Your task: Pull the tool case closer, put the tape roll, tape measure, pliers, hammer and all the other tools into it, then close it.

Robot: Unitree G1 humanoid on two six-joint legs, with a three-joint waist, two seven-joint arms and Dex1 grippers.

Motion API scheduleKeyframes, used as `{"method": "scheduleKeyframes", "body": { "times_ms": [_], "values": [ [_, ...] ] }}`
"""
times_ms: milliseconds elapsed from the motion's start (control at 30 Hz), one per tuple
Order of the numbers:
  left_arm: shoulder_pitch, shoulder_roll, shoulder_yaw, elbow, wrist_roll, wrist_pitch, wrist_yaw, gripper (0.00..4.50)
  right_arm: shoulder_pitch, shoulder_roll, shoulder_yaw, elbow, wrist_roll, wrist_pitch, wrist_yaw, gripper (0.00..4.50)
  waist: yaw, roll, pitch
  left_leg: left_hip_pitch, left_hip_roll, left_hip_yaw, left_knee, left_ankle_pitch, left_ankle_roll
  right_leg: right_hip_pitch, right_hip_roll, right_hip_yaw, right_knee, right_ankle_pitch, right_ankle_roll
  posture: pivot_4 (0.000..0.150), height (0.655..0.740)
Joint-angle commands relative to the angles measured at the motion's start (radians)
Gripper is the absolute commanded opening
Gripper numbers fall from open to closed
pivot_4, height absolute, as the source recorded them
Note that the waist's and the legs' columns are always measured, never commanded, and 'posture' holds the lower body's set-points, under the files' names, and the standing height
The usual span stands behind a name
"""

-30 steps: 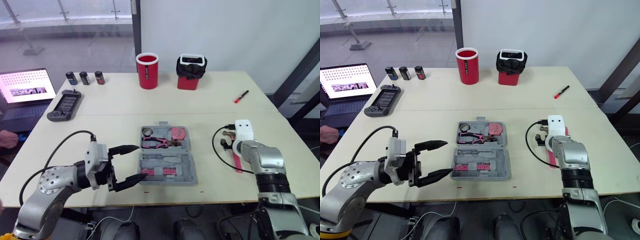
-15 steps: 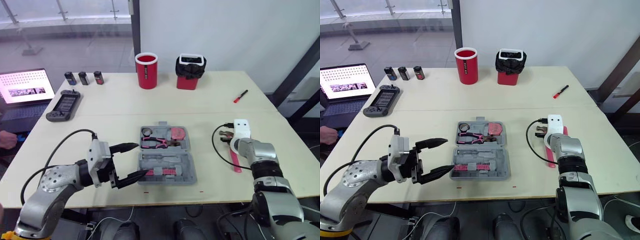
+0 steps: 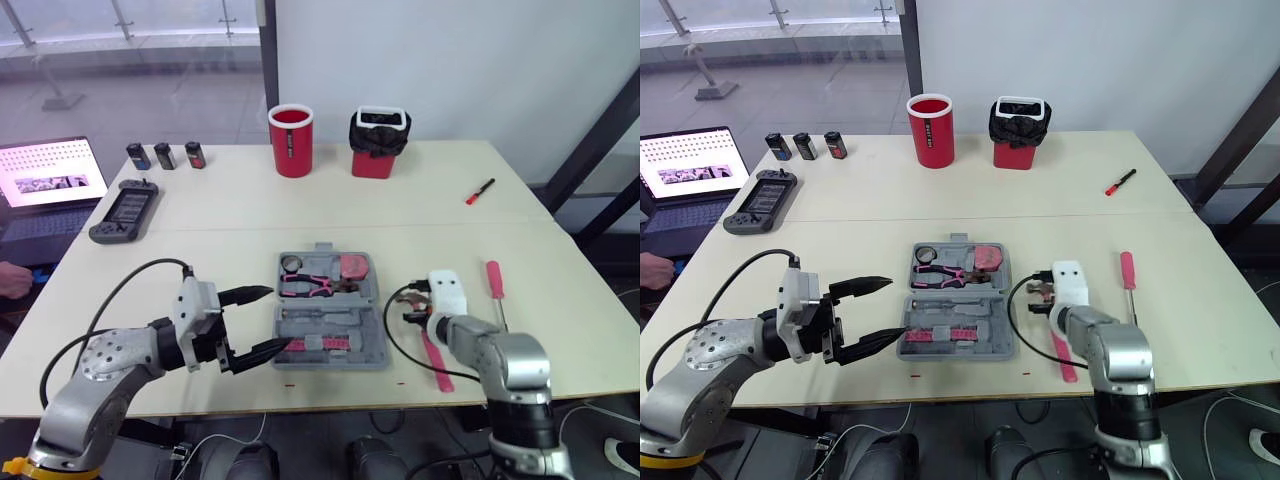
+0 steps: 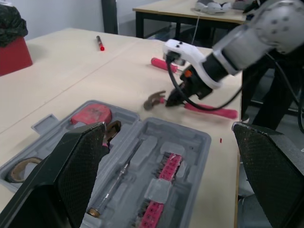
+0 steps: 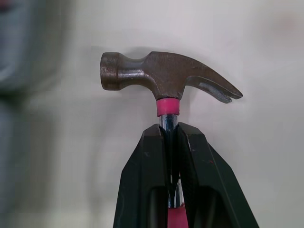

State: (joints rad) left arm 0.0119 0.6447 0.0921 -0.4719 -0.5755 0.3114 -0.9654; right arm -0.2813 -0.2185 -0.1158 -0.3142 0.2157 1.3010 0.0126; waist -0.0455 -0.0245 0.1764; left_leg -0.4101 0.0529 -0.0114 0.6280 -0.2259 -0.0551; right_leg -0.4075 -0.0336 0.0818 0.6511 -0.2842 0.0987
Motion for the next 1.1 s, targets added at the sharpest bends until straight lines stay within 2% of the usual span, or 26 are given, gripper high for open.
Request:
{"method": "scheduleKeyframes", "body": {
  "times_ms": [33, 200, 433, 500, 533, 667, 733, 767, 800, 900, 1000, 1067, 1100],
  "values": [
    [-0.010, 0.009, 0.008, -0.002, 0.003, -0.023, -0.012, 4.50, 0.015, 0.000, 0.006, -0.065, -0.031, -0.004, -0.023, 0.02, 0.000, 0.000, 0.000, 0.000, 0.000, 0.000, 0.001, 0.000, 0.000, 0.000, 0.000, 0.000, 0.000, 0.000, -0.001, 0.150, 0.7387],
    [-0.021, 0.012, 0.004, 0.013, 0.003, -0.028, -0.024, 4.50, 0.036, -0.012, -0.002, 0.015, -0.074, -0.124, -0.034, 0.02, 0.000, 0.000, 0.000, 0.000, 0.000, 0.001, 0.001, 0.000, 0.000, 0.000, 0.000, 0.001, -0.001, 0.001, -0.001, 0.150, 0.7387],
    [-0.029, 0.017, 0.001, 0.023, 0.007, -0.032, -0.033, 4.50, 0.009, -0.001, -0.033, 0.120, -0.077, -0.181, -0.037, 0.02, -0.002, -0.001, -0.001, 0.000, 0.000, 0.001, 0.002, 0.000, 0.000, 0.001, 0.000, 0.001, -0.001, 0.001, -0.002, 0.150, 0.7387],
    [-0.026, 0.018, 0.002, 0.022, 0.007, -0.030, -0.032, 4.50, 0.012, 0.015, -0.061, 0.111, -0.070, -0.186, -0.048, 0.98, -0.001, -0.001, -0.001, 0.000, 0.000, 0.001, 0.002, 0.000, 0.000, 0.002, 0.000, 0.001, -0.001, 0.001, -0.002, 0.150, 0.7387],
    [-0.025, 0.018, 0.004, 0.021, 0.007, -0.029, -0.032, 4.50, 0.012, 0.022, -0.076, 0.097, -0.058, -0.180, -0.043, 1.31, 0.000, -0.001, -0.001, 0.000, 0.000, 0.001, 0.003, 0.000, 0.000, 0.002, 0.000, 0.002, -0.001, 0.001, -0.002, 0.150, 0.7387],
    [-0.017, 0.018, 0.013, 0.017, 0.005, -0.029, -0.025, 4.50, 0.003, -0.009, -0.116, 0.002, -0.030, -0.097, -0.013, 3.40, 0.000, -0.001, 0.000, 0.000, 0.000, 0.001, 0.000, 0.000, 0.000, 0.000, 0.000, 0.002, -0.002, 0.001, -0.002, 0.150, 0.7387],
    [-0.006, 0.016, 0.019, 0.017, 0.008, -0.032, -0.018, 4.50, -0.044, -0.089, -0.169, -0.123, 0.023, 0.045, 0.052, 4.40, 0.000, 0.004, 0.002, -0.001, 0.000, 0.001, -0.001, 0.000, 0.000, -0.001, 0.000, 0.002, -0.002, 0.001, -0.002, 0.150, 0.7387],
    [-0.002, 0.015, 0.020, 0.016, 0.010, -0.034, -0.014, 4.50, -0.064, -0.115, -0.192, -0.163, 0.045, 0.098, 0.078, 4.48, 0.000, 0.006, 0.004, -0.001, 0.000, 0.001, -0.001, 0.000, 0.000, -0.002, 0.000, 0.002, -0.002, 0.001, -0.002, 0.150, 0.7387],
    [0.004, 0.011, 0.022, 0.013, 0.008, -0.034, -0.008, 4.50, -0.109, -0.200, -0.187, -0.194, 0.083, 0.147, 0.138, 4.48, -0.001, 0.007, 0.006, -0.002, 0.000, 0.002, -0.001, 0.000, 0.000, -0.002, 0.000, 0.002, -0.002, 0.001, -0.002, 0.150, 0.7387],
    [0.013, 0.004, 0.015, 0.009, 0.013, -0.039, 0.006, 4.50, -0.202, -0.436, -0.081, -0.207, 0.185, 0.163, 0.331, 4.48, -0.002, 0.011, 0.010, -0.002, 0.000, 0.002, 0.000, 0.000, 0.000, -0.002, 0.000, 0.003, -0.002, 0.001, -0.002, 0.150, 0.7387],
    [0.015, -0.004, 0.002, 0.012, 0.021, -0.047, 0.009, 4.50, -0.250, -0.744, 0.193, -0.213, 0.168, -0.088, 0.640, 4.48, -0.002, 0.008, 0.010, -0.001, 0.001, 0.000, -0.002, 0.000, 0.000, -0.002, 0.003, 0.003, -0.003, 0.001, -0.002, 0.150, 0.7387],
    [0.010, -0.013, -0.011, 0.017, 0.022, -0.049, 0.003, 4.50, -0.306, -0.912, 0.414, -0.153, 0.006, -0.430, 0.912, 4.48, -0.001, 0.008, 0.011, -0.001, 0.002, 0.001, -0.004, 0.000, 0.000, -0.002, 0.003, 0.003, -0.004, 0.000, -0.001, 0.150, 0.7387],
    [0.008, -0.016, -0.015, 0.019, 0.019, -0.047, 0.000, 4.50, -0.335, -0.957, 0.495, -0.114, -0.066, -0.572, 1.014, 4.48, -0.002, 0.009, 0.012, -0.001, 0.002, 0.001, -0.005, 0.000, 0.000, -0.003, 0.003, 0.003, -0.004, 0.000, -0.001, 0.150, 0.7387]
  ]
}}
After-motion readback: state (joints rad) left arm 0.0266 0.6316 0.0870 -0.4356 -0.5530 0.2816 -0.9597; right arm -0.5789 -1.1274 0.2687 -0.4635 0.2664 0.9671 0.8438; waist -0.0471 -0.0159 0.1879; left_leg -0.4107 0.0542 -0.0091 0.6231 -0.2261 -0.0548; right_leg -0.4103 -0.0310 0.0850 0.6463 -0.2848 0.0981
